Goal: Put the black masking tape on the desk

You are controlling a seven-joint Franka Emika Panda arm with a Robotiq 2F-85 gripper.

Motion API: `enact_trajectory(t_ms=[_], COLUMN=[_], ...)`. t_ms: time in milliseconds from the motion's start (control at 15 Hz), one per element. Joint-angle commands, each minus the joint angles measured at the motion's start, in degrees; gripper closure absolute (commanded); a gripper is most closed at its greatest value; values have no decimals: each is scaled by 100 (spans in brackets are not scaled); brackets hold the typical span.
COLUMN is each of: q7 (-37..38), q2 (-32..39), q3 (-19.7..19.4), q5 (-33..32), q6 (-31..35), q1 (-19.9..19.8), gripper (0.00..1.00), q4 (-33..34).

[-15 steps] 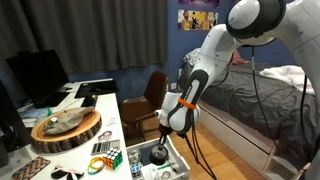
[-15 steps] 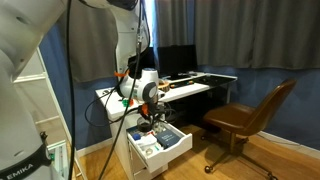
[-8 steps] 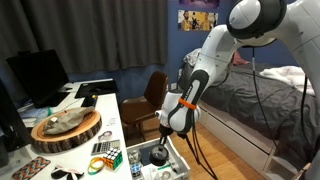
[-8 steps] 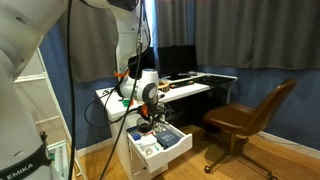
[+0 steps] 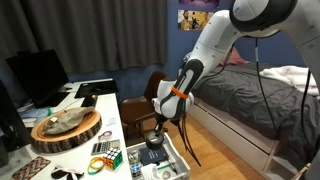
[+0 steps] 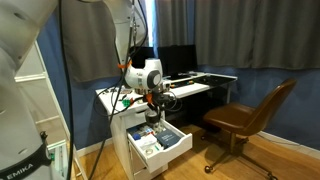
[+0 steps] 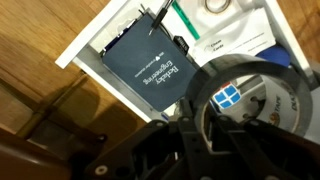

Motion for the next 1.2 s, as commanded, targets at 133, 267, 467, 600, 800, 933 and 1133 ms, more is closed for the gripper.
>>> enact_trajectory(t_ms=[133, 267, 467, 600, 800, 933, 1133], q7=[256, 646, 978, 1185, 1514, 1716, 1933], q2=[-533, -462, -205, 20, 441, 735, 1155], q3=[280, 92, 98, 77, -41, -107, -182], q5=[954, 1130, 1390, 1484, 1447, 1446, 1454], q6=[-1119, -1230, -1508, -1691, -1833, -1972, -2273], q1=[-25, 217, 386, 535, 842, 1007, 1191], gripper=[96, 96, 96, 96, 96, 96, 96], q4=[791, 1251, 1928, 2362, 3013, 3448, 4079])
